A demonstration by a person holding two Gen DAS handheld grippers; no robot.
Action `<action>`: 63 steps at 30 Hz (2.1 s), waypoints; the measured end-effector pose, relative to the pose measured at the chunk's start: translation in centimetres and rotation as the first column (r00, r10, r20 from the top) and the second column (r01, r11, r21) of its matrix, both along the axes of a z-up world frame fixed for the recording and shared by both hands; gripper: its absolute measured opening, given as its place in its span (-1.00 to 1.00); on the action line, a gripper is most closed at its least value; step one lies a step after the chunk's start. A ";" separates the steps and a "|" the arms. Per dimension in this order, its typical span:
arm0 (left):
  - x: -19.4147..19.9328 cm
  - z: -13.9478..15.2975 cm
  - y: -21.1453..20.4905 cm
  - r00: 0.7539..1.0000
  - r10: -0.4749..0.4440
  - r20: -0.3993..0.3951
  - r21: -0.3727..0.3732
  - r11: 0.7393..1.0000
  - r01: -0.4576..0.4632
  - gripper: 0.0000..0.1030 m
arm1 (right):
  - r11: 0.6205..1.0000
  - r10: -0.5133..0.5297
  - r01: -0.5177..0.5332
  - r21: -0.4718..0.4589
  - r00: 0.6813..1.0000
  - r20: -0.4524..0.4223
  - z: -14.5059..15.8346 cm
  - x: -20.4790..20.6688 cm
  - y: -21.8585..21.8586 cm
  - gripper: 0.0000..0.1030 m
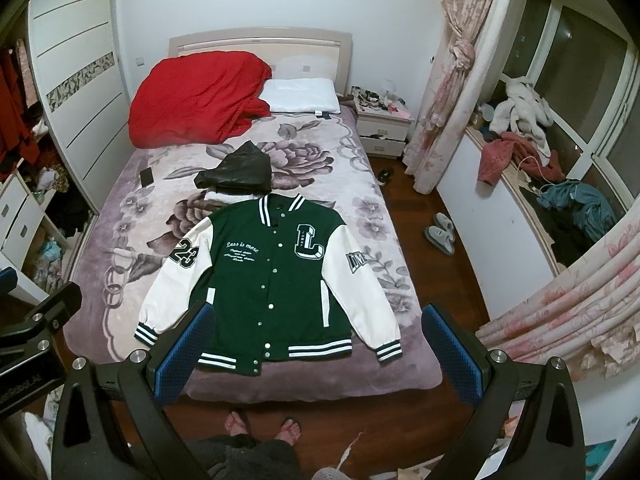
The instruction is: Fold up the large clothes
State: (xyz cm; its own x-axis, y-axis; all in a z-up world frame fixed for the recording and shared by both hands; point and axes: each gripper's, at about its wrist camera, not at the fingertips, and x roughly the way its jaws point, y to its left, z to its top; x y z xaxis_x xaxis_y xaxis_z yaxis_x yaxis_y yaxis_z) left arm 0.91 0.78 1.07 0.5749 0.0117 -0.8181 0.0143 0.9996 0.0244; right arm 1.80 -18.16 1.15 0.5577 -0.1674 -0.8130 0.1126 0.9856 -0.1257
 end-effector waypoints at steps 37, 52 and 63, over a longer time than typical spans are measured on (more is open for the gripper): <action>0.3 0.2 0.4 1.000 -0.001 0.007 -0.004 1.000 0.001 1.00 | 1.000 0.001 -0.001 0.000 1.000 0.003 0.1 0.6 0.7 1.00; 0.3 0.3 0.4 1.000 -0.001 0.010 -0.005 1.000 0.001 1.00 | 1.000 0.001 -0.001 0.001 1.000 0.005 0.2 0.5 0.7 1.00; 4.0 -1.0 0.6 0.997 0.018 0.074 0.058 0.998 -0.022 1.00 | 0.999 -0.024 0.024 0.029 1.000 -0.007 1.0 3.4 0.7 1.00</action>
State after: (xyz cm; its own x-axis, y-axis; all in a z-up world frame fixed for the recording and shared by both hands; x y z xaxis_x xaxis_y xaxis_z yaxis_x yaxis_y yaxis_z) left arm 4.94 1.37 0.07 0.6326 0.0709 -0.7712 -0.0100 0.9965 0.0834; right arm 5.17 -17.43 2.17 0.5481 -0.1565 -0.8216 0.1352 0.9860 -0.0977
